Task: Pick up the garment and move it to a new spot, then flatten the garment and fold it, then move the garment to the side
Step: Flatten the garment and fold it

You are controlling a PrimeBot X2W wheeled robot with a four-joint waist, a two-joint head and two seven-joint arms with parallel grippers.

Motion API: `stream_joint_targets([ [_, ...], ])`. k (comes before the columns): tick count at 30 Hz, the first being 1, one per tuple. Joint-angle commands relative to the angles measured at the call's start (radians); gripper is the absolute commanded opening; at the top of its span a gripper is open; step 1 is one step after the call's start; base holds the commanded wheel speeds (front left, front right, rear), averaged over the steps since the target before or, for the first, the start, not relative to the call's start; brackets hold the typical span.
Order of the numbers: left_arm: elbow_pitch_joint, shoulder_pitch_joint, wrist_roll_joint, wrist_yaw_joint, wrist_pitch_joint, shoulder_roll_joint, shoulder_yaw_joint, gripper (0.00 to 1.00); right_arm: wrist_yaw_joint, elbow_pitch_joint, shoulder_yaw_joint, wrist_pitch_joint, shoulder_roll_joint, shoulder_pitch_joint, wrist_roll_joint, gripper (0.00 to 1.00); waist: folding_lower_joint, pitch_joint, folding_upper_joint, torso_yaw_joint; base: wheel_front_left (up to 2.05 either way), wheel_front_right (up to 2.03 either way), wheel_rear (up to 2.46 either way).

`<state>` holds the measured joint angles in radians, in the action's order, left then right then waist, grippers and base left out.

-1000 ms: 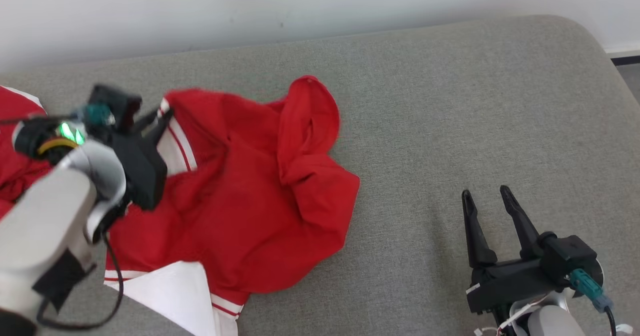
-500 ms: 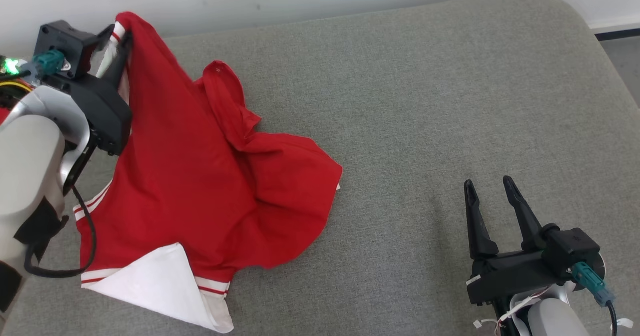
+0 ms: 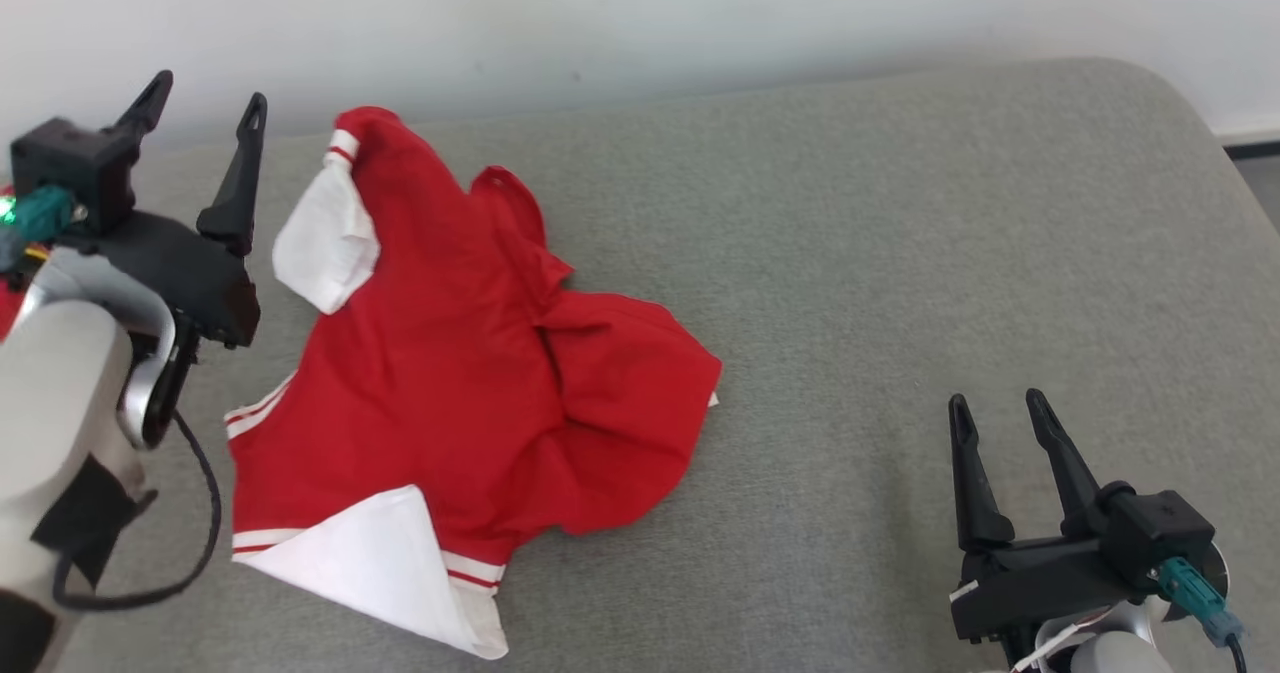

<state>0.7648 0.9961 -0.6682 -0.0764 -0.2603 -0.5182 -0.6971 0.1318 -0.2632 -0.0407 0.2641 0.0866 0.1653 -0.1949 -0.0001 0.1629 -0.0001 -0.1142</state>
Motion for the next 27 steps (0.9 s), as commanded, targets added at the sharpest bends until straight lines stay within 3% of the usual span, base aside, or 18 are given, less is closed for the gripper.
stream_joint_targets([
  [1, -0.058, -0.058, 0.008, 0.021, -0.004, -0.012, 0.041, 1.00, -0.002, 0.007, 0.000, 0.001, 0.004, -0.013, 0.002, 1.00, 0.0001, -0.045, 0.0001, 0.048, 0.00, 0.00, 0.00],
  [8, -0.371, -0.352, 0.072, 0.115, -0.005, 0.004, 0.229, 1.00, -0.002, 0.017, 0.013, 0.001, 0.009, -0.052, 0.001, 1.00, 0.0001, -0.088, 0.0001, 0.110, 0.00, 0.00, 0.00],
  [13, -0.539, -0.560, 0.134, 0.151, -0.005, 0.050, 0.336, 1.00, -0.002, 0.023, 0.026, 0.001, 0.013, -0.077, -0.001, 1.00, 0.0001, -0.107, 0.0001, 0.147, 0.00, 0.00, 0.00],
  [27, -0.704, -0.834, 0.291, 0.130, -0.005, 0.188, 0.491, 1.00, -0.002, 0.022, 0.015, 0.001, 0.026, -0.101, -0.006, 1.00, 0.0001, -0.122, 0.0001, 0.205, 0.00, 0.00, 0.00],
])
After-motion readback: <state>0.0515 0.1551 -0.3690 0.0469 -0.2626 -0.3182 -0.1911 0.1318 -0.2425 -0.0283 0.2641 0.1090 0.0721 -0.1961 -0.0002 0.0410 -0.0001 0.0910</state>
